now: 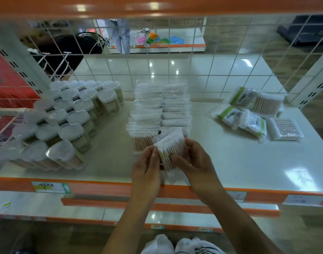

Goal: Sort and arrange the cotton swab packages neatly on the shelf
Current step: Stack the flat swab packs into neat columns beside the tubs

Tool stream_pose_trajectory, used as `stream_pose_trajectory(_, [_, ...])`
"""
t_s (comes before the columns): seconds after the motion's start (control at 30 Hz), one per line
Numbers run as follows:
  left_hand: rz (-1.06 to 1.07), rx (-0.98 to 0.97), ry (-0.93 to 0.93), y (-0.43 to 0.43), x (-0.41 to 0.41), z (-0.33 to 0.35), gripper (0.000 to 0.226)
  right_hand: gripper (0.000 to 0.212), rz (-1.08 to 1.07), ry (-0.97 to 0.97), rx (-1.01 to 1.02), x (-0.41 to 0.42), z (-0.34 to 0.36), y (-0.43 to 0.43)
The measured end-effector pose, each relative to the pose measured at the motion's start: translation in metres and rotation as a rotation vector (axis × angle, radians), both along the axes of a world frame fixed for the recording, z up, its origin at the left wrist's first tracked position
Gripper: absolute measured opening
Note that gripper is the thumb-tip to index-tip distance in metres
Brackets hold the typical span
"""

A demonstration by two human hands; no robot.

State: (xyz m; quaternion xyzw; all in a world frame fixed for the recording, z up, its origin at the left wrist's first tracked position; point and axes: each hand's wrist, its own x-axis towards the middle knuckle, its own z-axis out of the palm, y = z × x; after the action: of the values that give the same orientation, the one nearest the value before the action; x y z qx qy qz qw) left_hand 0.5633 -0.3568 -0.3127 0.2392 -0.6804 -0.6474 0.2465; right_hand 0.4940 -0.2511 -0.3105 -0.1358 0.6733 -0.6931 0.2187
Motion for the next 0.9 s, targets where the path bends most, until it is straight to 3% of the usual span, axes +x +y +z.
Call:
stream_pose_trajectory(0.1, [0.02, 0.017, 0.045, -0.009, 0.006, -0.001, 0.027, 0.044, -0.098, 0.088, 0.177, 0.011, -0.007, -0.015])
stream_pose_trajectory(0.2, [0.018, -0.195, -0.04, -0.019, 0.013, -0.008, 0.004, 0.041, -0.094, 0.18, 0.251, 0.027, -0.011, -0.028])
stream_pose_trajectory(0.4, [0.116, -0.52, -0.068, -0.049, 0.02, -0.02, 0.012, 0.025, -0.174, 0.452, 0.389, 0.034, -0.024, -0.049])
stream_pose_trajectory(0.9, [0.148, -0.616, -0.1, -0.068, 0.021, -0.031, 0.05, 0.028, -0.236, 0.441, 0.463, 0.028, -0.027, -0.062])
